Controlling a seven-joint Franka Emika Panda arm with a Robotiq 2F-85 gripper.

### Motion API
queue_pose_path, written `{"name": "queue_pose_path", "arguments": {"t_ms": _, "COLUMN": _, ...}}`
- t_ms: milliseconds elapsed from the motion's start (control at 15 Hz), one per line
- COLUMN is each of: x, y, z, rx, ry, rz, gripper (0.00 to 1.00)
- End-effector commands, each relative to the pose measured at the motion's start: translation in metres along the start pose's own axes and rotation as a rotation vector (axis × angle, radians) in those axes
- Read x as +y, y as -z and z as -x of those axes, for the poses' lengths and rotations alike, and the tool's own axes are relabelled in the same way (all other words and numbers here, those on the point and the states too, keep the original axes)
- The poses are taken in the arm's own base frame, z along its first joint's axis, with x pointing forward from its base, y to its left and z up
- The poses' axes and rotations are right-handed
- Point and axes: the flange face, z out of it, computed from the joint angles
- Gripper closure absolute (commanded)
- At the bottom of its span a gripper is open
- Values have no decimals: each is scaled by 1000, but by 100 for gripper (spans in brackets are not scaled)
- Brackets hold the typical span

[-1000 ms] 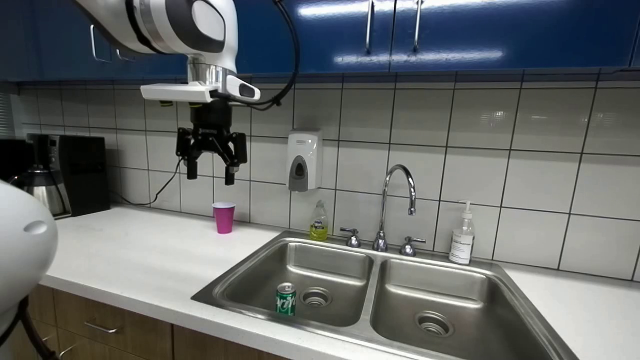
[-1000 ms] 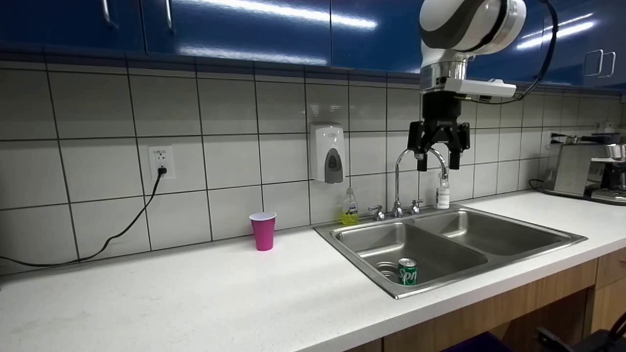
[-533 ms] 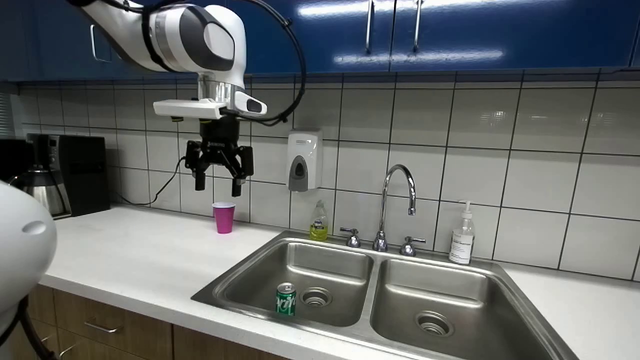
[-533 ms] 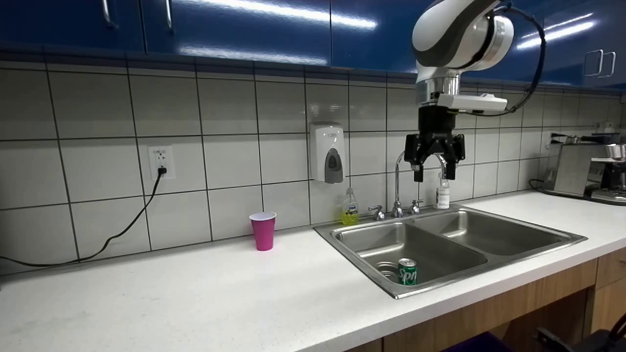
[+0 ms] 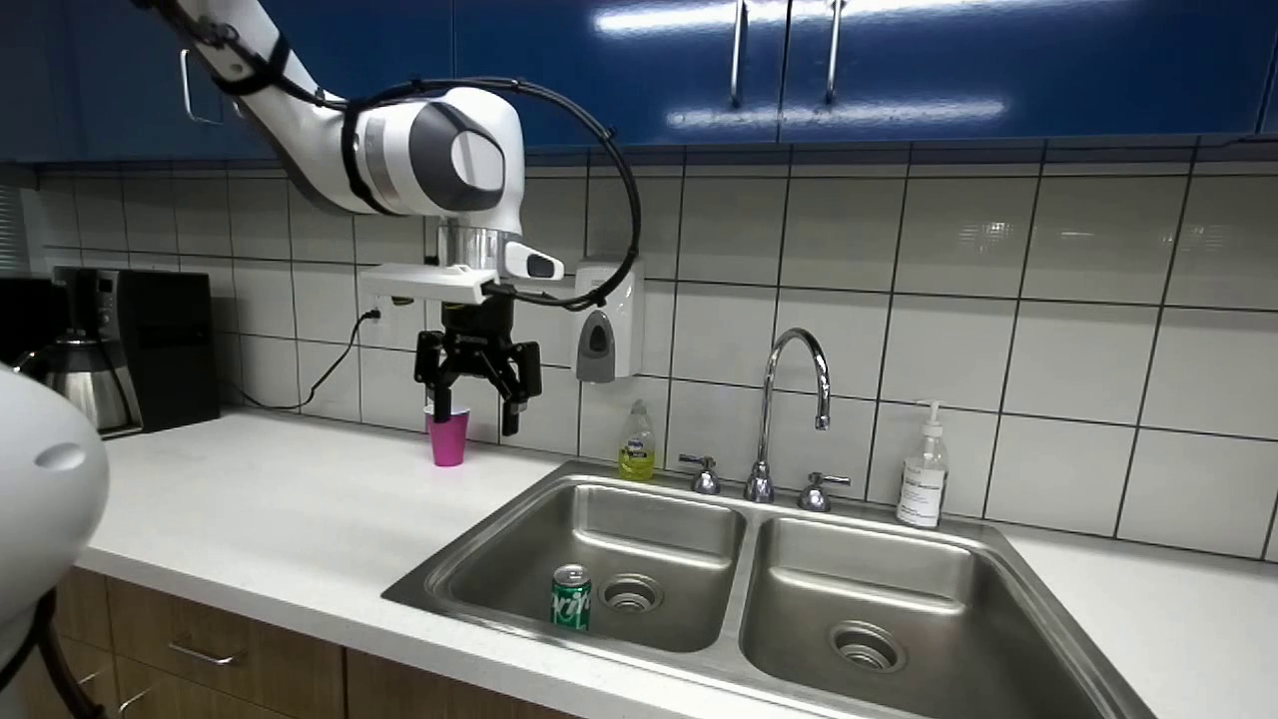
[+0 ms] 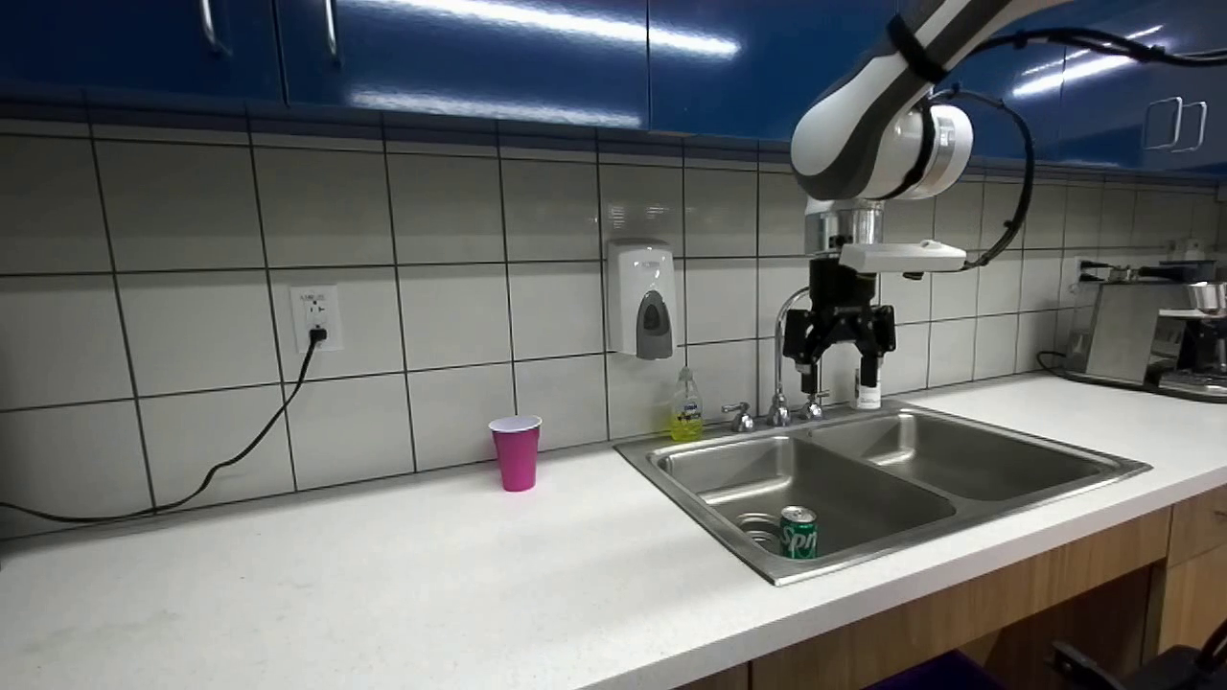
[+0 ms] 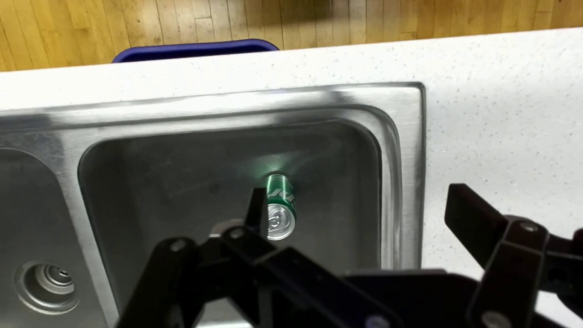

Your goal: Pick up the can from the sink and put it on the counter

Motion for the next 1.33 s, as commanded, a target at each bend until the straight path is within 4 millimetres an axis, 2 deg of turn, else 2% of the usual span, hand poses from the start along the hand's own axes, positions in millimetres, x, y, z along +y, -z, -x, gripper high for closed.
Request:
{"name": "queue_pose_path", "arguments": {"t_ms": 0, "x": 25, "y": -25, "z": -29, "rx": 18, "ry": -3, "rz": 33, "gripper": 0}}
{"name": "queue_pose_path", "arguments": {"t_ms": 267, "x": 40, "y": -66, "z": -50, "rx": 12, "ry": -5, "rz": 27, "gripper": 0}}
{"name": "queue_pose_path", "arguments": {"t_ms": 667, "x": 48, "y": -123, "z": -77, "rx": -36, "ry": 35, "rz": 7, "gripper": 0}}
{"name": "queue_pose_path", "arguments": {"t_ms": 1267, "x": 63, "y": -191, "z": -118, "rx": -91, "ry": 76, "rz": 1, "gripper": 0}}
